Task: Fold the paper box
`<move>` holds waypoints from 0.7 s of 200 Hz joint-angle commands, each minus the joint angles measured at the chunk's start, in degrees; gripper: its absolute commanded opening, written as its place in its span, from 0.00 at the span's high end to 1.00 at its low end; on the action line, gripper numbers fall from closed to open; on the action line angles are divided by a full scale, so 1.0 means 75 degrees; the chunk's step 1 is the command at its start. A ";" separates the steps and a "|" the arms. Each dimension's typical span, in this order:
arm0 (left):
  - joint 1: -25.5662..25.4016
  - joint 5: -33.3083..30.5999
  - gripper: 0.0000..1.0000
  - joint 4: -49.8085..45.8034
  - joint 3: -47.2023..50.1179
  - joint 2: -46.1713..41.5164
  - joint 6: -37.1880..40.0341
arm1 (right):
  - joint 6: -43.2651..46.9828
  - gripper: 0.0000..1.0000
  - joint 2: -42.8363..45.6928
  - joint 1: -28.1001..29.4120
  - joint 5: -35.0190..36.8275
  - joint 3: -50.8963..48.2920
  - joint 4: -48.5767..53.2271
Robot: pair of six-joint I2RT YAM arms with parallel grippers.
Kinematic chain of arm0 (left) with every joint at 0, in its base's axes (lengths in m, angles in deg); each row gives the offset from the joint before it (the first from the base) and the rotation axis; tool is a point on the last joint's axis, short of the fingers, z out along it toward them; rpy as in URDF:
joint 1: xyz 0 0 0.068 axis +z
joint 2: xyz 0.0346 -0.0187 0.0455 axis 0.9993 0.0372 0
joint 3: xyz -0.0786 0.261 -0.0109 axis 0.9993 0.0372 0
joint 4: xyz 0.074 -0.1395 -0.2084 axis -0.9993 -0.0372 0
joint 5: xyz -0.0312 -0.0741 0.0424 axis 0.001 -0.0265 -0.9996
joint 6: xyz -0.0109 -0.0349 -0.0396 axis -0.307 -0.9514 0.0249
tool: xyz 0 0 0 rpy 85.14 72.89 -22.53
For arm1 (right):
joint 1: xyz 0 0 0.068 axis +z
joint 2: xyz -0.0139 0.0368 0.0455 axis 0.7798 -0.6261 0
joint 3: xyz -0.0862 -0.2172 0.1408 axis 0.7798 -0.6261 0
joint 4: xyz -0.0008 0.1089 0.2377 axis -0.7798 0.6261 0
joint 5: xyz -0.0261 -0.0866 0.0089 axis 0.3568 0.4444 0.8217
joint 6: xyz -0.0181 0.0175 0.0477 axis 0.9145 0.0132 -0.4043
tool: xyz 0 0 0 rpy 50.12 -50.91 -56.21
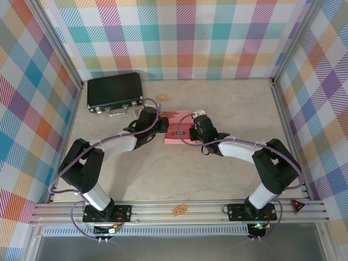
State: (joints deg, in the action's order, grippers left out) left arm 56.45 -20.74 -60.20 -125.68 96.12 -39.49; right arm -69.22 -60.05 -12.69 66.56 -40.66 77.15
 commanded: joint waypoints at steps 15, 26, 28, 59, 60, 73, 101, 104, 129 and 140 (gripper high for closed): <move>-0.0174 0.0098 0.83 0.0279 0.0196 -0.0253 -0.0069 | -0.0132 0.94 0.0278 0.0197 0.0137 -0.0164 -0.0347; -0.0202 0.0099 0.83 0.0305 0.0224 -0.0268 -0.0073 | -0.0143 0.94 0.0291 0.0215 0.0162 -0.0206 -0.0364; -0.0205 0.0101 0.83 0.0313 0.0231 -0.0267 -0.0072 | -0.0150 0.94 0.0300 0.0222 0.0170 -0.0218 -0.0370; -0.0263 0.0085 0.83 0.0435 0.0404 -0.0334 -0.0039 | -0.0168 0.94 0.0381 0.0319 0.0317 -0.0390 -0.0436; -0.0264 0.0086 0.83 0.0442 0.0411 -0.0335 -0.0036 | -0.0168 0.94 0.0389 0.0315 0.0321 -0.0394 -0.0441; -0.0275 0.0096 0.82 0.0489 0.0491 -0.0381 -0.0015 | -0.0191 0.94 0.0428 0.0348 0.0382 -0.0448 -0.0429; -0.0331 0.0113 0.80 0.0663 0.0686 -0.0476 0.0047 | -0.0168 0.94 0.0519 0.0434 0.0486 -0.0553 -0.0469; -0.0334 0.0132 0.80 0.0686 0.0697 -0.0487 0.0054 | -0.0152 0.94 0.0524 0.0438 0.0497 -0.0562 -0.0481; -0.0387 0.0145 0.78 0.0846 0.0880 -0.0602 0.0130 | -0.0112 0.93 0.0601 0.0532 0.0564 -0.0655 -0.0550; -0.0413 0.0110 0.78 0.0872 0.0938 -0.0652 0.0141 | -0.0077 0.93 0.0630 0.0576 0.0594 -0.0711 -0.0610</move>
State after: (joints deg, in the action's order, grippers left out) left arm 54.68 -20.74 -56.29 -120.30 93.26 -39.38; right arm -69.57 -57.14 -9.59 70.73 -44.94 75.33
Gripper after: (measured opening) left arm 0.221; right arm 0.068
